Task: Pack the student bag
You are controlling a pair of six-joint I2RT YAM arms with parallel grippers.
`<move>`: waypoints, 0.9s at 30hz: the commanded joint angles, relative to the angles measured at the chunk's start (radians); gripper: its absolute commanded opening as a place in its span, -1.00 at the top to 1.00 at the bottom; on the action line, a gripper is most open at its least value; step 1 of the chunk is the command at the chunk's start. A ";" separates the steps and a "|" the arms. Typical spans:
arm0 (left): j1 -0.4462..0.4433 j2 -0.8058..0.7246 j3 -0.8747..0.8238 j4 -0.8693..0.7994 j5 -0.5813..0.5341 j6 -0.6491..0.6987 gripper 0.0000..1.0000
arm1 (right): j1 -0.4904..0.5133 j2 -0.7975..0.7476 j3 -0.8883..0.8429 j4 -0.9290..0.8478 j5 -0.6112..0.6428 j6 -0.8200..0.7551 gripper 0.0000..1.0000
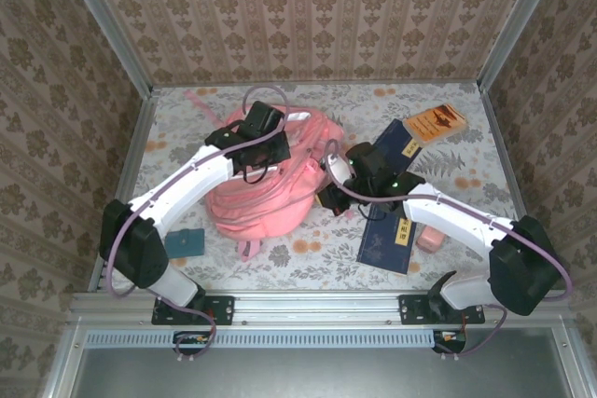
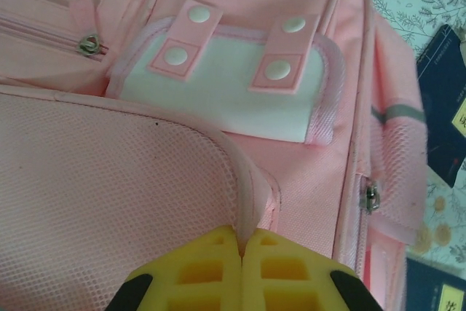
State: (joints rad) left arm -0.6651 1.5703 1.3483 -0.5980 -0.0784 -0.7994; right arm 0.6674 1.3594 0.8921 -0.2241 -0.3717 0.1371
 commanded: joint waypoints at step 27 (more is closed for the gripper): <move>0.039 -0.125 -0.110 -0.023 0.279 0.763 -0.33 | -0.190 0.019 -0.039 0.129 -0.033 0.162 1.00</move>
State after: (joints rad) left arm -0.6121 1.4574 1.2648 -0.5697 0.1631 -0.2180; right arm 0.4923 1.3724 0.7975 -0.1337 -0.3771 0.2920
